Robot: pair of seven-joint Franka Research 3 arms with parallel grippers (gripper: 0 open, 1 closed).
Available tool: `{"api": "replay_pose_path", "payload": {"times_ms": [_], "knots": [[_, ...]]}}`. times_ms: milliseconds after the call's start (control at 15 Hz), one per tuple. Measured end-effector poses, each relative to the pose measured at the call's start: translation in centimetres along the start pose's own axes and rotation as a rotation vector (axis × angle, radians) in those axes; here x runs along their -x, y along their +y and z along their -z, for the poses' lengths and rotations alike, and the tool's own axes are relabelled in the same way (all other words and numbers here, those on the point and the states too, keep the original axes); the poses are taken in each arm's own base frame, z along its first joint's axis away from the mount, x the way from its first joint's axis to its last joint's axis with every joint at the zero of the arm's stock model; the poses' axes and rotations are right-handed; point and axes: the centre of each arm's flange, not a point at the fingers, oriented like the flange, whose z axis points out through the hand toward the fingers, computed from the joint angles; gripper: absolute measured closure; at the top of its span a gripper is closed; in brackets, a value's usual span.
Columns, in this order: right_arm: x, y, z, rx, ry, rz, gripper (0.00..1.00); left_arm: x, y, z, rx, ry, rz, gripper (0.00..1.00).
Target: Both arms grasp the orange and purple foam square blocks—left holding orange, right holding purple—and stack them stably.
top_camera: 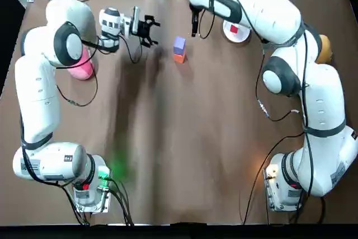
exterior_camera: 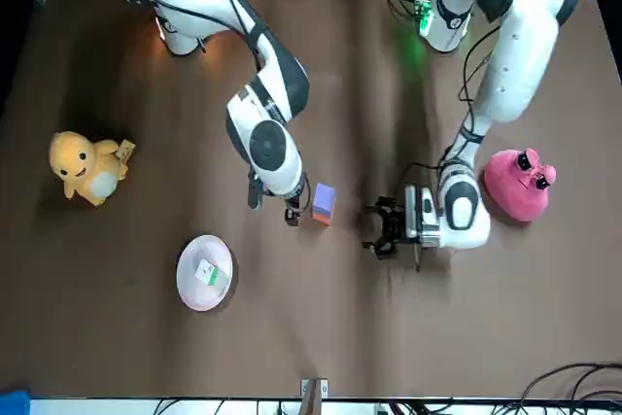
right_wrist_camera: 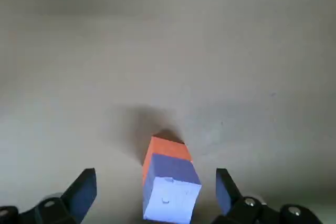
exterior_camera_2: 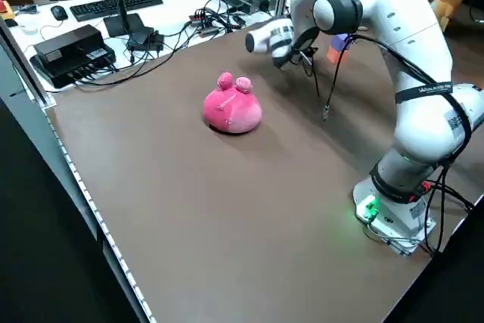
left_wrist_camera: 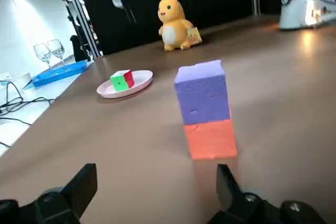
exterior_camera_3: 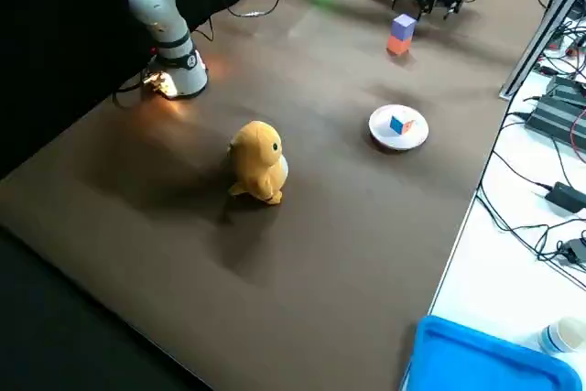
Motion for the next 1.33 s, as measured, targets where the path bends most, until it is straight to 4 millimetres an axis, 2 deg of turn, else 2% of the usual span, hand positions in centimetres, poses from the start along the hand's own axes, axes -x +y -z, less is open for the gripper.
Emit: {"api": "replay_pose_path", "payload": {"times_ms": [133, 267, 333, 467, 600, 733, 1000, 1133, 1333], "knots": [[-1.9, -0.6, 4.0, -0.028, -0.015, 0.016, 0.0, -1.5, -1.5, 3.1, 0.004, -0.044, -0.051, 0.0], [-5.2, -1.6, 9.5, -0.079, -0.045, 0.047, 0.0, -3.0, -2.6, 5.4, -0.012, -0.068, -0.041, 0.0], [-7.1, -1.8, 12.2, -0.096, -0.052, 0.075, 0.0, -3.5, -3.0, 6.1, -0.02, -0.074, -0.017, 0.0], [-10.1, -1.4, 15.8, -0.089, -0.041, 0.168, 0.0, -4.5, -3.5, 6.9, -0.032, -0.08, 0.047, 0.0], [-12.8, -1.3, 18.0, -0.08, -0.029, 0.289, 0.0, -5.4, -4.0, 7.2, -0.04, -0.081, 0.145, 0.0], [-16.4, -2.0, 19.7, -0.079, -0.02, 0.43, 0.0, -6.6, -4.4, 7.5, -0.049, -0.082, 0.247, 0.0], [-26.1, -3.2, 21.3, 0.0, -0.016, 0.752, 0.0, -9.0, -5.0, 8.3, -0.066, -0.085, 0.43, 0.0], [-30.1, -2.8, 22.7, 0.028, -0.029, 0.942, 0.0, -10.2, -4.8, 8.5, -0.07, -0.087, 0.53, 0.0], [-34.5, -1.2, 26.1, 0.025, -0.034, 1.198, 0.0, -12.0, -4.7, 9.0, -0.082, -0.088, 0.701, 0.0]]}}
